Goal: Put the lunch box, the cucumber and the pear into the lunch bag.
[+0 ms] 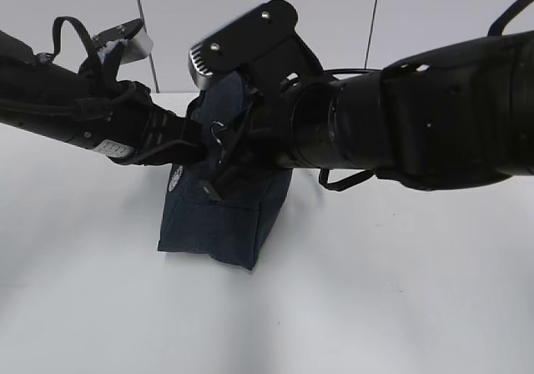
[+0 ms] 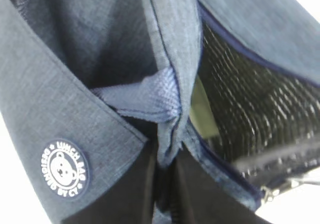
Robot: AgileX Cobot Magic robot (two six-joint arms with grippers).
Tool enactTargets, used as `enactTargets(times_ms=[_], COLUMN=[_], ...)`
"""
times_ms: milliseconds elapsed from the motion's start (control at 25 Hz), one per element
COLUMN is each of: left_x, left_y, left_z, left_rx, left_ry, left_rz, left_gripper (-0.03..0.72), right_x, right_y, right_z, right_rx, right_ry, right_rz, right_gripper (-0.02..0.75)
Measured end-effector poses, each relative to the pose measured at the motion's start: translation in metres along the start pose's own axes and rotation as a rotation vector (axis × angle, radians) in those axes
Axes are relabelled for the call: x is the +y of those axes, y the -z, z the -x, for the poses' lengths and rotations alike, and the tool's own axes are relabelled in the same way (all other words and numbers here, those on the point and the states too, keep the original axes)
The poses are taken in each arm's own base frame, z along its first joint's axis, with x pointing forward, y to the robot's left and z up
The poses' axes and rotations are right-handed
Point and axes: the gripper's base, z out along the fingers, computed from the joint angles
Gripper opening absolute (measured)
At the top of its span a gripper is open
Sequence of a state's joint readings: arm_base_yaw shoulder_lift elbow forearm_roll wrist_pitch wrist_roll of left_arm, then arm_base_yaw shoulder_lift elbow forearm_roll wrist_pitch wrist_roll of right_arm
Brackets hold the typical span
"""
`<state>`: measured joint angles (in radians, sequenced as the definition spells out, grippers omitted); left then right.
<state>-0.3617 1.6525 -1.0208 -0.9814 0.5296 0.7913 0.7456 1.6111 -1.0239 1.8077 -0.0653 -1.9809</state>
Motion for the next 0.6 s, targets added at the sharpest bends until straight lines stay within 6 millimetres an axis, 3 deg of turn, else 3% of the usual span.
enactTargets(times_ms=[440,600], left_x=[-0.002,-0.006], left_y=[0.001,0.011], left_z=[0.0,0.003], left_rx=[0.007,-0.021], left_ry=[-0.003,-0.026], left_rz=[-0.011,-0.008], left_gripper=[0.003,0.003], right_x=[-0.002,-0.002], right_y=[0.0,0.0], right_z=[0.004,0.004], right_rx=[-0.007,-0.008], right_ry=[0.018,0.017], right_rz=[-0.015,-0.013], right_gripper=[0.018,0.018])
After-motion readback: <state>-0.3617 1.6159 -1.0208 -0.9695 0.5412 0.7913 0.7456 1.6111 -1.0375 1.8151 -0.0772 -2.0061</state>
